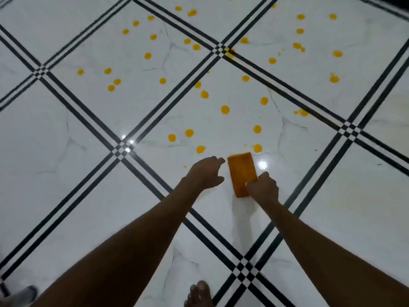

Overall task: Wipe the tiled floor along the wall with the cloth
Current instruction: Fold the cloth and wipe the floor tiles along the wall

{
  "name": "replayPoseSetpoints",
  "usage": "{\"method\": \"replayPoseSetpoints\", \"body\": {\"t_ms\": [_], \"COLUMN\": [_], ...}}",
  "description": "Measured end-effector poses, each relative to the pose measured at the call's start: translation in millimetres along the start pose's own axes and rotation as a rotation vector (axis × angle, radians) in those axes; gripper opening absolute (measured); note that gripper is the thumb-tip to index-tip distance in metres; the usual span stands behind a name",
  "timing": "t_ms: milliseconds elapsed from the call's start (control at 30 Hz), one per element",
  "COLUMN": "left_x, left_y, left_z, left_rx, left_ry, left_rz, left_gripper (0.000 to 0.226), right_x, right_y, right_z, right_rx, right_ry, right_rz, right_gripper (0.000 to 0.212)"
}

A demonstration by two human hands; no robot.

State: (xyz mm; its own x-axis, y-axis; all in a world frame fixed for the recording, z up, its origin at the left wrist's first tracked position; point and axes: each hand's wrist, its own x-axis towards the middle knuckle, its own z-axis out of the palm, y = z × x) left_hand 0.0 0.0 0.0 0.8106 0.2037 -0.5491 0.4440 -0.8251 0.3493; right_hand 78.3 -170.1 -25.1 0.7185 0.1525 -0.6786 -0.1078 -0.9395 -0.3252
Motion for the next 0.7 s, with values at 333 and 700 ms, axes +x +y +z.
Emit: {"method": "replayPoseSetpoints", "body": {"t_ms": [333, 700], "left_x": [62.4, 38.6], "left_y": [1.9, 5.7], "left_z": [14.4, -24.6], "left_rx": [-0.121, -0.23], "left_ry": [0.114, -0.018], "left_rz": [0.267, 0.167], "left_gripper": [0.073, 0.024], "right_x": [11.3, 12.8], "right_y": [3.4, 8.6], "right_z": [31.0, -28.1], "right_rx": [0.15, 0.811], "right_ry": [0.365, -0.166], "right_rz": [-0.293, -0.198], "right_gripper": [0.005, 0.014]}}
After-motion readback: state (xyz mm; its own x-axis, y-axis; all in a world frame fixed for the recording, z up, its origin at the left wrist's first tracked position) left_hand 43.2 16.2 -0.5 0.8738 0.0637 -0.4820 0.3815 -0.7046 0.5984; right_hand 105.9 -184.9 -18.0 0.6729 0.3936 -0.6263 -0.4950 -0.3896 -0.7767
